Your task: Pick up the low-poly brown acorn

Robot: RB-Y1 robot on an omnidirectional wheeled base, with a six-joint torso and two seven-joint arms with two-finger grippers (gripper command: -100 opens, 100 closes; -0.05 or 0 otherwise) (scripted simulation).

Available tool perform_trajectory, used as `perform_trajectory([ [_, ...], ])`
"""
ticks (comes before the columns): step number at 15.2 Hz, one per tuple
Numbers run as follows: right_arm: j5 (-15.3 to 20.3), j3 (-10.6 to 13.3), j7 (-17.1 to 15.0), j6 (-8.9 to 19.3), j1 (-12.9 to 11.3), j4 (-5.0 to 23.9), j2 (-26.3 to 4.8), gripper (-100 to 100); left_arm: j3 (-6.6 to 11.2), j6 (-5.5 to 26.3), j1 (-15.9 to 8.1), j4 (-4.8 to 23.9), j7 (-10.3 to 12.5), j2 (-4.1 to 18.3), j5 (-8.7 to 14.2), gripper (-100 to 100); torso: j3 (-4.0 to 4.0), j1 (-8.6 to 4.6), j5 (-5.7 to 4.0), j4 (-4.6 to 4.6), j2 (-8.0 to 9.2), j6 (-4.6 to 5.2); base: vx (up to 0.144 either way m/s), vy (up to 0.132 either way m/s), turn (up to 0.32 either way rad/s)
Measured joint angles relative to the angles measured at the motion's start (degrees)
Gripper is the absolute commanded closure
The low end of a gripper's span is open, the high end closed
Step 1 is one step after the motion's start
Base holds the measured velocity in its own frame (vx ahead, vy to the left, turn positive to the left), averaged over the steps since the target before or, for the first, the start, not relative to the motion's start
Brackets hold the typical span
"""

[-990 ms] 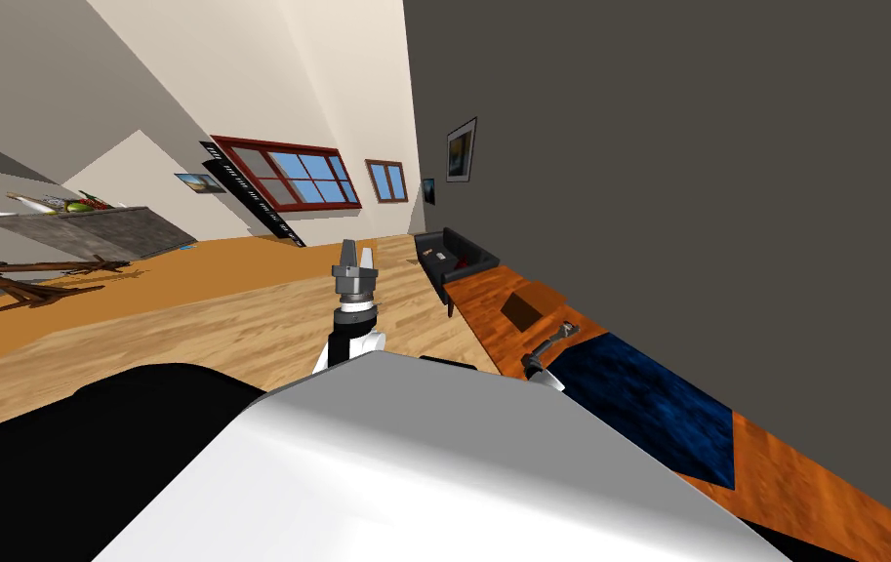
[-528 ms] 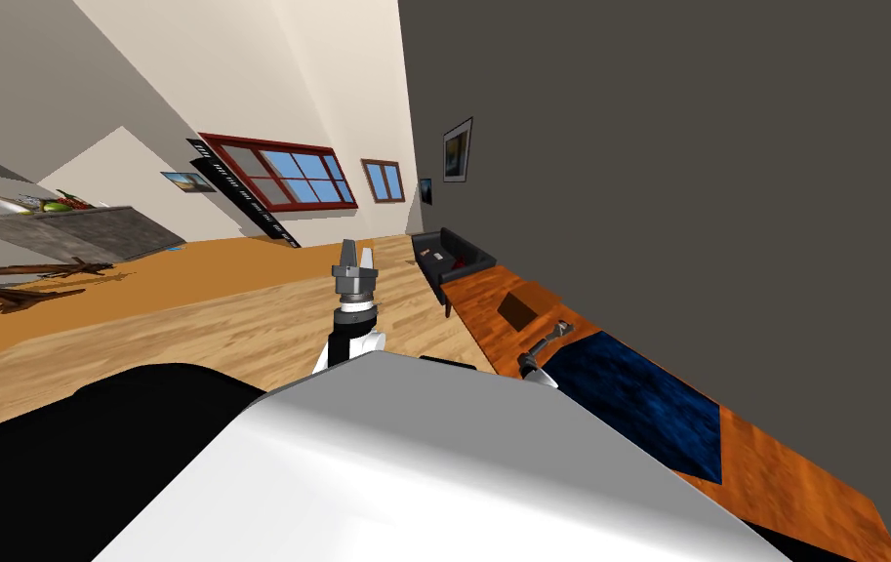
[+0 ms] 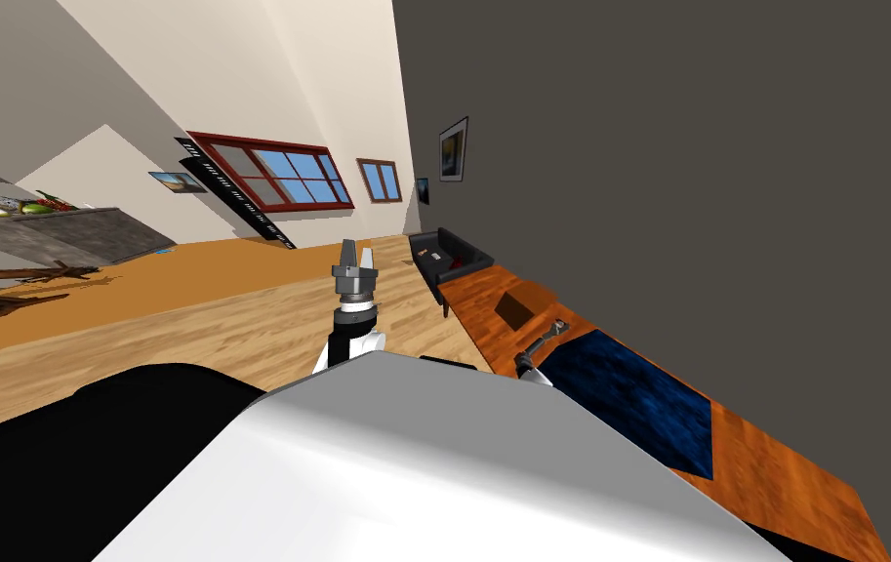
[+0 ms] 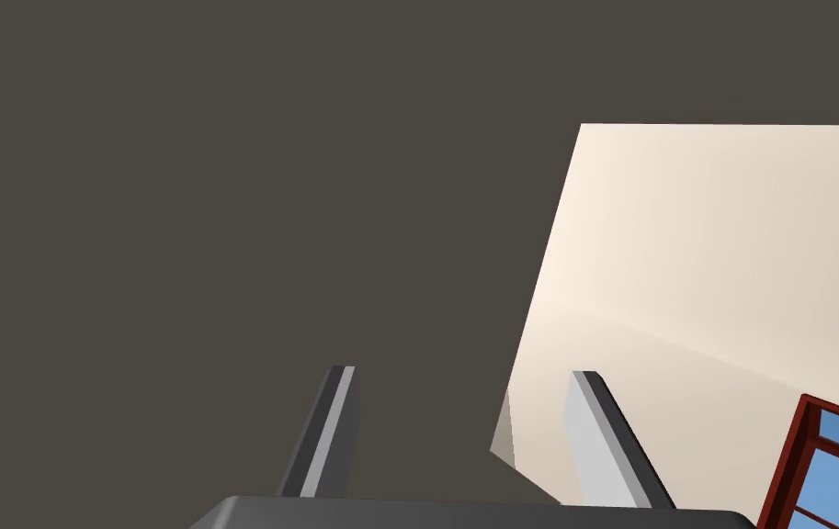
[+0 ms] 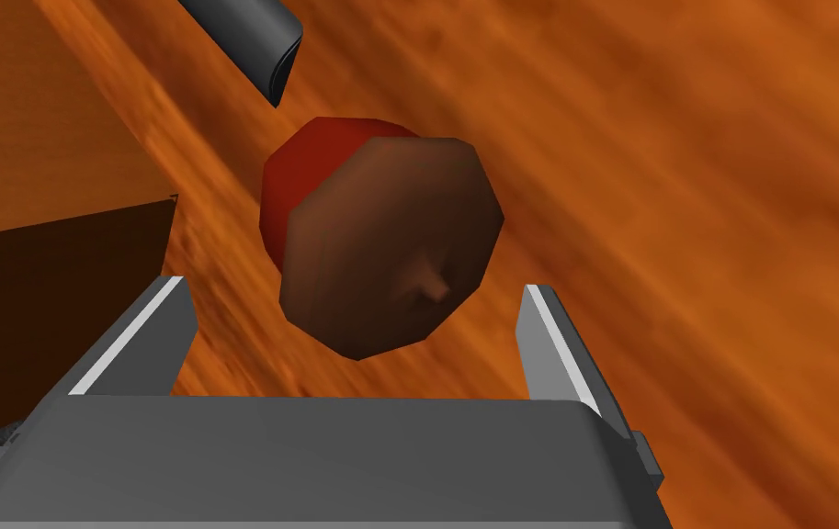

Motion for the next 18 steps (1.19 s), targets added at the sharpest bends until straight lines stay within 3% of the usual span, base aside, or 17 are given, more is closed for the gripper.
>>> perform_trajectory([
  [5, 5.3, -2.7, -1.3, 0.2, -0.2, -0.2, 2.0, -100, 0.00, 0.0, 0.0, 0.0, 0.0, 0.0, 0.0, 0, -0.03, -0.03, -0.01, -0.01, -0.04, -0.01, 0.023, -0.039, -0.032],
  [6, 1.3, -1.0, 0.7, -0.4, 0.7, -1.8, 2.2, -100, 0.00, 0.0, 0.0, 0.0, 0.0, 0.0, 0.0, 0, -0.03, -0.07, -0.01, -0.01, -0.05, 0.01, 0.027, -0.058, -0.056],
  [8, 4.6, -3.7, -0.8, 0.1, 0.2, -1.2, 3.5, -100, 0.00, 0.0, 0.0, 0.0, 0.0, 0.0, 0.0, 0, -0.03, -0.06, -0.02, -0.01, -0.04, -0.01, 0.014, -0.029, -0.004],
  [11, 7.8, -4.1, -1.8, 0.2, 0.2, -1.3, 3.8, -100, 0.00, 0.0, 0.0, 0.0, 0.0, 0.0, 0.0, 0, 0.01, 0.10, 0.02, 0.00, 0.03, -0.01, 0.005, -0.006, -0.019],
  [12, 10.6, -5.2, -2.8, 0.3, 0.0, -1.2, 4.5, -100, 0.00, 0.0, 0.0, 0.0, 0.0, 0.0, 0.0, 0, 0.00, 0.08, 0.01, 0.00, 0.01, 0.00, 0.040, -0.066, -0.111],
  [13, 9.7, -5.5, -2.0, 0.2, 0.6, -2.2, 5.4, -100, 0.00, 0.0, 0.0, 0.0, 0.0, 0.0, 0.0, 0, -0.02, -0.04, -0.01, -0.01, -0.05, 0.01, 0.045, -0.080, -0.083],
  [16, 13.8, -7.1, -3.1, 0.2, 0.6, -2.6, 6.9, -100, 0.00, 0.0, 0.0, 0.0, 0.0, 0.0, 0.0, 0, -0.04, -0.06, -0.02, -0.01, -0.06, -0.01, 0.027, -0.044, -0.016],
  [18, 20.4, -8.8, -6.7, 0.3, 0.5, -2.7, 8.5, -100, 0.00, 0.0, 0.0, 0.0, 0.0, 0.0, 0.0, 0, -0.06, -0.11, -0.02, -0.02, -0.10, 0.01, 0.046, -0.075, -0.096],
])
